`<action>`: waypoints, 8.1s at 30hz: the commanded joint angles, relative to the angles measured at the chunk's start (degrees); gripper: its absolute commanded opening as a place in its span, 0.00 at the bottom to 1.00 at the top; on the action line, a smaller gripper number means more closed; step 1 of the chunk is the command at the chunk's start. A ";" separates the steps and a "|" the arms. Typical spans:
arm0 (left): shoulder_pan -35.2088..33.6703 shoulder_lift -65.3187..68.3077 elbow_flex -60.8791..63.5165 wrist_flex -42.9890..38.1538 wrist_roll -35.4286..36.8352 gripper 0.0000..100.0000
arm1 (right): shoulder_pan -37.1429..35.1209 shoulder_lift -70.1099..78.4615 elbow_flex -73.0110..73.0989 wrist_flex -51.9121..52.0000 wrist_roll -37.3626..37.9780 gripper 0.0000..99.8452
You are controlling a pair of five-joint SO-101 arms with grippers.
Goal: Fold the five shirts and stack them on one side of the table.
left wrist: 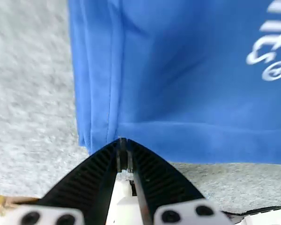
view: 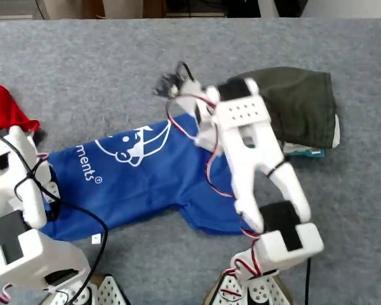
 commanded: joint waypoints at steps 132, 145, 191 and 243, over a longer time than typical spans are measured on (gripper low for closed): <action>-11.08 -33.01 6.77 3.25 -12.22 0.06 | -6.81 18.68 -35.56 22.42 8.26 0.00; -13.89 -7.25 -11.60 1.32 -15.21 0.18 | -0.57 -17.71 14.73 3.34 8.53 0.00; -8.79 36.70 -41.93 5.01 -9.05 0.15 | -0.48 -40.22 21.32 10.29 5.80 0.00; 13.89 -7.34 -46.42 15.65 -7.12 0.02 | 3.65 -40.22 18.59 4.66 -13.71 0.00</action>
